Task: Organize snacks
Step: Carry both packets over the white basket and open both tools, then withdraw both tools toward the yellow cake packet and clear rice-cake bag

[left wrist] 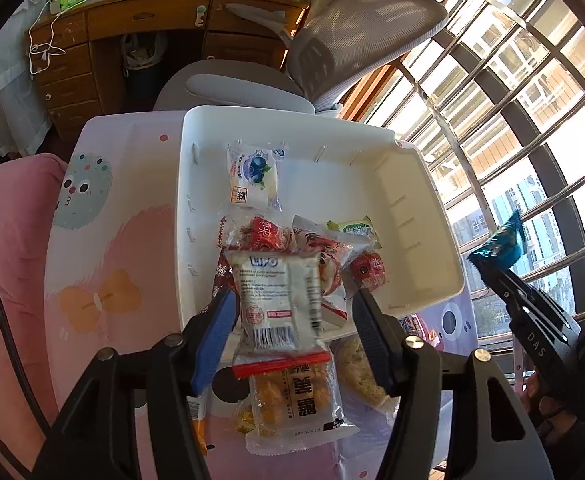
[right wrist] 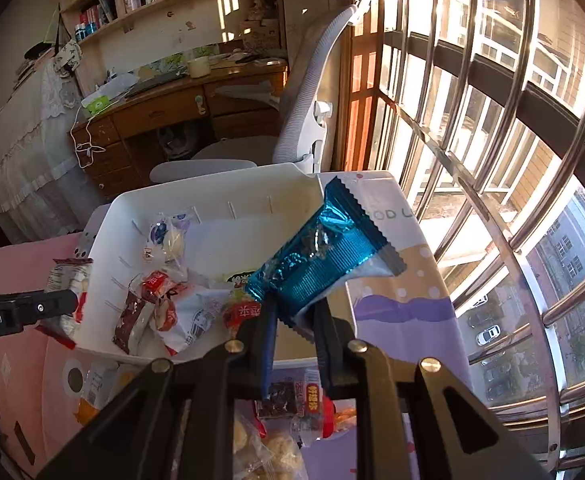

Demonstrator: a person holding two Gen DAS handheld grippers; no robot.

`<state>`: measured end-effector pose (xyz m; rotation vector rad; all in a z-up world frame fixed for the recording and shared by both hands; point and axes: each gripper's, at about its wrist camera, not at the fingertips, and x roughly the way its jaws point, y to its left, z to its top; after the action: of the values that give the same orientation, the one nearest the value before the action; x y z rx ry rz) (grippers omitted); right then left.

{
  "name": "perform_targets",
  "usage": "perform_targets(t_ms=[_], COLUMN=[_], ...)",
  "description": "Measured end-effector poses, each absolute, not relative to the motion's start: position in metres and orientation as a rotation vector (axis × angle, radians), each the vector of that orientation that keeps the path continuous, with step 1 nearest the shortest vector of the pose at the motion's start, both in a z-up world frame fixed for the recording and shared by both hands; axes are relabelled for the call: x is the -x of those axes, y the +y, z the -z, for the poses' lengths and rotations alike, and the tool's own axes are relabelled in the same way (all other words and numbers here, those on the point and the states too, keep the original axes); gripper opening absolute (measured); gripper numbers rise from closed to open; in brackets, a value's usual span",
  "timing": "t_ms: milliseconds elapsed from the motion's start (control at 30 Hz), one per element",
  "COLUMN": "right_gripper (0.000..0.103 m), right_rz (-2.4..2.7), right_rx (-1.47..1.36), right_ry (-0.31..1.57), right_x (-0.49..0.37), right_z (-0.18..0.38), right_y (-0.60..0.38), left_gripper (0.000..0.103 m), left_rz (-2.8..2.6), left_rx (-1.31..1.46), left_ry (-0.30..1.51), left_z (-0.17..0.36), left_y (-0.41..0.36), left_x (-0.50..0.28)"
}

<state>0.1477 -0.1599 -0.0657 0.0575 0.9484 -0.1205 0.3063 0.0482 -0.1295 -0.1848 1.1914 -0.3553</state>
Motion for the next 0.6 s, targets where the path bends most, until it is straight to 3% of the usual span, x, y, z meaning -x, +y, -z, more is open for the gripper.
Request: perform_targets(t_ms=[100, 600], right_gripper=[0.025, 0.037], right_rz=[0.106, -0.007], right_rx=[-0.043, -0.001], right_ry=[0.963, 0.988], right_x=[-0.146, -0.123], right_z=[0.068, 0.066], right_y=[-0.152, -0.125], left_gripper=[0.072, 0.073], left_rz=[0.332, 0.290], left_rx=[0.177, 0.227], left_ry=[1.179, 1.284], left_z=[0.125, 0.143], left_y=[0.050, 0.063], left_x=[-0.300, -0.254])
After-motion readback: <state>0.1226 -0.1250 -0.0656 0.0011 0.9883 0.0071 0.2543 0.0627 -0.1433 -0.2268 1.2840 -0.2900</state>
